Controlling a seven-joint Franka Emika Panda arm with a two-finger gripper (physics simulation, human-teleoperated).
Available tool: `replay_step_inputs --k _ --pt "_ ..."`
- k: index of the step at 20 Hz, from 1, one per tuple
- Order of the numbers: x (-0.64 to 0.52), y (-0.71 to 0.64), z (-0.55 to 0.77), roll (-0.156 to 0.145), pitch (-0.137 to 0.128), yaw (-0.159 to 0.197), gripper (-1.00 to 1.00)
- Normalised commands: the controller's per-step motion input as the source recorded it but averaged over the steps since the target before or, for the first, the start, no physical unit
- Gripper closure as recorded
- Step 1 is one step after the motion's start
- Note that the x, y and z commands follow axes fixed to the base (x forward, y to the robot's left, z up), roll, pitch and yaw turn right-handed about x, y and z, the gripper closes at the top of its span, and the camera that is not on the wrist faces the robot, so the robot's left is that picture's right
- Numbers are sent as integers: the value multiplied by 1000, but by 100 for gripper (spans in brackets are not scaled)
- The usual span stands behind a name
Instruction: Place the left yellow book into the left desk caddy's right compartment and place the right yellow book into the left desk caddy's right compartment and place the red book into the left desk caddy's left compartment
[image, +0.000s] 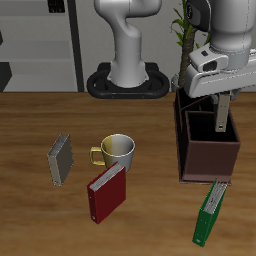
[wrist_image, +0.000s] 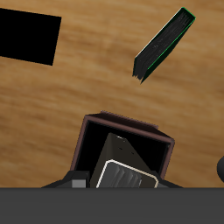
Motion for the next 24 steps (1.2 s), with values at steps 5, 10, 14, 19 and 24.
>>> replay_step_inputs --k 5,10,14,19,24 --pt "-6 109 -118 6 20 -6 100" --pt "40 59 -173 7 29 -12 100" --pt "39 44 -242 3 26 11 100" --pt "25 33 -252 5 35 3 100" --pt "49 61 -391 7 61 -4 100"
